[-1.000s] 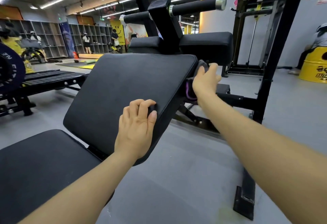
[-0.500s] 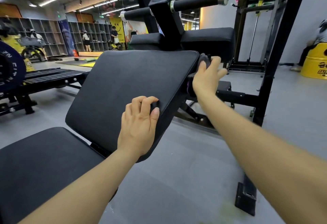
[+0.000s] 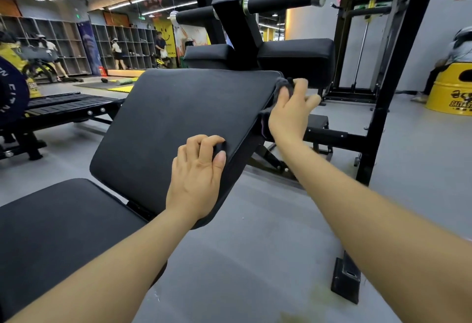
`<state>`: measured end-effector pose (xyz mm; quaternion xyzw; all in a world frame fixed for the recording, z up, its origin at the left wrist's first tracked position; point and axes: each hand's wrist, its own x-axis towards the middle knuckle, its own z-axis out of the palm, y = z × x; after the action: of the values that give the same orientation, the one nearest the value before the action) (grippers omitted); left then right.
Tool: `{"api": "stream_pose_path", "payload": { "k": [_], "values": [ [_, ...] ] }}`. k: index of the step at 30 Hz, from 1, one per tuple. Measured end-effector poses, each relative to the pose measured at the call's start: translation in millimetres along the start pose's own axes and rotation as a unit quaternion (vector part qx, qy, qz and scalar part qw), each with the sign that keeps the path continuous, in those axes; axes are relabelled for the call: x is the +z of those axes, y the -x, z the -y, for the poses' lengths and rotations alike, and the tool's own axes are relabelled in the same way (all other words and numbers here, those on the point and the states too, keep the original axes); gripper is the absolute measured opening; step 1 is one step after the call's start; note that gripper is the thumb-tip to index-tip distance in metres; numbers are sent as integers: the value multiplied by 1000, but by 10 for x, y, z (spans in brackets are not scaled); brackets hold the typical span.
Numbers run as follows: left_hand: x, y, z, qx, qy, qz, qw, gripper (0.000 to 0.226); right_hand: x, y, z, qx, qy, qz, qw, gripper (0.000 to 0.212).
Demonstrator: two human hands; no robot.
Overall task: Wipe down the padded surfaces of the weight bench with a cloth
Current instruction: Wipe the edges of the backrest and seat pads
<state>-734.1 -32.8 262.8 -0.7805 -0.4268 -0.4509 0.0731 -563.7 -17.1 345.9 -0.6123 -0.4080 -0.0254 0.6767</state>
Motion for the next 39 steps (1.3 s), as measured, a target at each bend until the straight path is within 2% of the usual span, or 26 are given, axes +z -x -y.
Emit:
{"api": "stream_pose_path", "payload": {
  "k": [3, 7, 11, 15, 18, 22, 24, 27, 30, 35, 39],
  "values": [
    [2, -3, 5, -1, 0, 2, 1000, 32, 43, 474, -73, -4, -27, 10, 1000, 23],
    [-6, -4, 8, -6, 3, 6, 1000, 33, -53, 1137, -190, -47, -55, 111, 991, 18],
    [-7, -7, 9, 0, 4, 6, 1000, 35, -35, 403, -71, 12, -38, 59, 997, 25],
    [4, 0, 15, 2, 7, 4, 1000, 33, 11, 48, -112, 74, -31, 26, 996, 21],
    [3, -7, 24, 5, 6, 1, 1000, 32, 56, 484, -142, 47, -48, 31, 997, 21],
    [-9, -4, 16, 1, 13, 3, 1000, 32, -84, 1259, -257, -26, -56, 146, 987, 17],
    [-6, 4, 21, 2, 12, 6, 1000, 34, -103, 1000, -208, -30, -42, 134, 990, 20],
    [2, -4, 27, 4, 13, 11, 1000, 38, -77, 383, -11, 48, -46, 65, 996, 25],
    [9, -12, 35, 6, 15, 10, 1000, 36, -3, 320, -16, 70, -44, 37, 996, 22],
    [-19, -25, 32, 3, 9, 11, 1000, 41, 20, 921, -95, 4, -51, 71, 996, 18],
    [-83, -57, 2, -23, 41, 39, 998, 31, -39, 1355, -96, -9, -37, 134, 990, 18]
  ]
}}
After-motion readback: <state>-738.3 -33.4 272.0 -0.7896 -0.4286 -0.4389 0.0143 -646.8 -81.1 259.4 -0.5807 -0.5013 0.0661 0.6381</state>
